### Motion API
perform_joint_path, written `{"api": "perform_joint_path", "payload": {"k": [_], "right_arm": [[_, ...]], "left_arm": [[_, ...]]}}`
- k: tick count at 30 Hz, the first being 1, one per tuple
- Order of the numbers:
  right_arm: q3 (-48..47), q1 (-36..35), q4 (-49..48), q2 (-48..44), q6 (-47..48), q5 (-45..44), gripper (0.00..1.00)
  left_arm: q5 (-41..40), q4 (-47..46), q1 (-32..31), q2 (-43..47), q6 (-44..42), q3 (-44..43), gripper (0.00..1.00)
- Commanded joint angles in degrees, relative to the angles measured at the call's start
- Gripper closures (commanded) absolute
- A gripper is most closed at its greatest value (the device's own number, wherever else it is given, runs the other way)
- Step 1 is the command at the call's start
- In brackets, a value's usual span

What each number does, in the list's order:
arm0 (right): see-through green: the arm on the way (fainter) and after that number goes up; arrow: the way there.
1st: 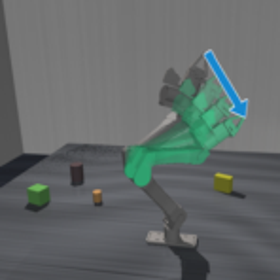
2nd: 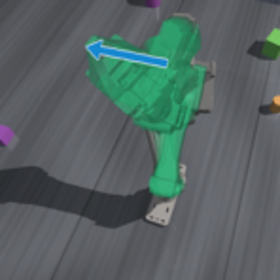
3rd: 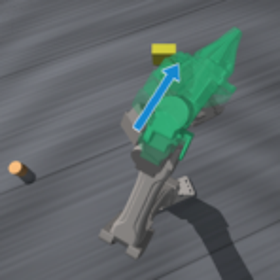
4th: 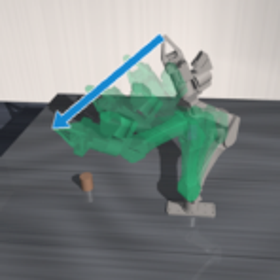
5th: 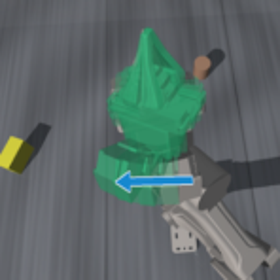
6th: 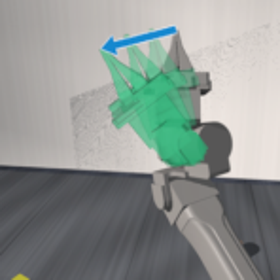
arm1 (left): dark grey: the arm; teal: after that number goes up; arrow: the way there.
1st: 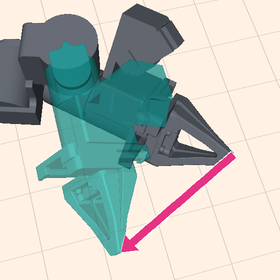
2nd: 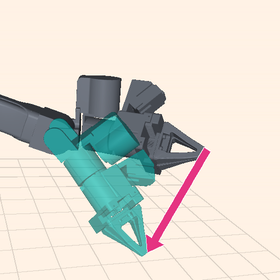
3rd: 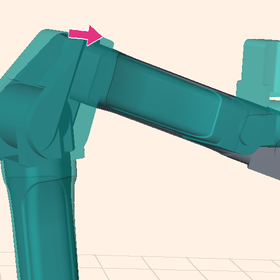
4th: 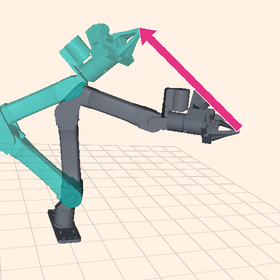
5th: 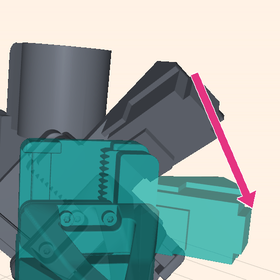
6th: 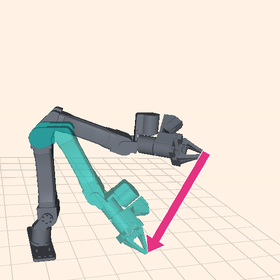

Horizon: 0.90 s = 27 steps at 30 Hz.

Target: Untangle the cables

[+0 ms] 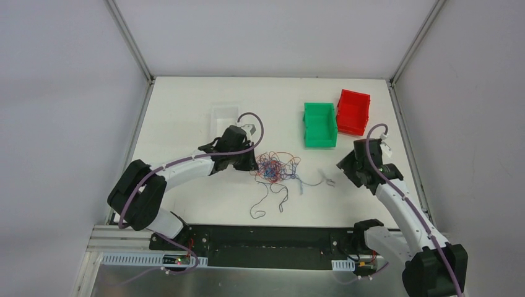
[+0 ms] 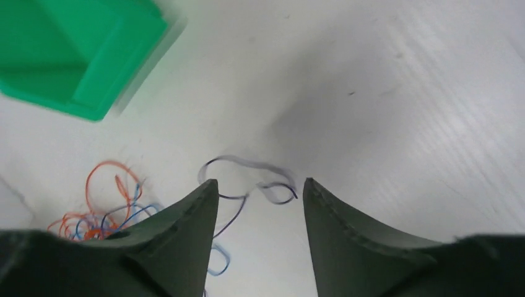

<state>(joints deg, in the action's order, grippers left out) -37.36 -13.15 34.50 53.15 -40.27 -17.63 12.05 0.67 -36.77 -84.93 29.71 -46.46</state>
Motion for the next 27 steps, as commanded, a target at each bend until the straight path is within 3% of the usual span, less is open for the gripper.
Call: {"api": "perform_joint_path", "payload": {"k": [1, 4, 11, 18, 27], "right_arm": [[-1.1, -1.5, -8.4, -0.3, 9.1, 20.8, 0.28], [-0.9, -6.8, -12.9, -0.1, 9.8, 23.8, 0.18], [-7.8, -21.1, -14.9, 12.6, 13.5, 19.2, 0.2], [-15.9, -30.6, -14.4, 27.3, 15.6, 9.8, 0.21], [-30.9, -38.1, -1.3, 47.6, 12.6, -5.9, 0.24]], "left_arm": [[2.6, -2.4, -0.1, 2.9, -2.9, 2.4, 1.0], [3.2, -5.2, -0.2, 4.0, -3.2, 4.5, 1.0], [4.1, -9.0, -0.2, 4.6, -2.8, 7.7, 1.0], [3.6, -13.1, -0.2, 5.1, -2.4, 10.9, 1.0], [3.2, -15.3, -0.2, 4.9, -1.7, 12.6, 1.0]]}}
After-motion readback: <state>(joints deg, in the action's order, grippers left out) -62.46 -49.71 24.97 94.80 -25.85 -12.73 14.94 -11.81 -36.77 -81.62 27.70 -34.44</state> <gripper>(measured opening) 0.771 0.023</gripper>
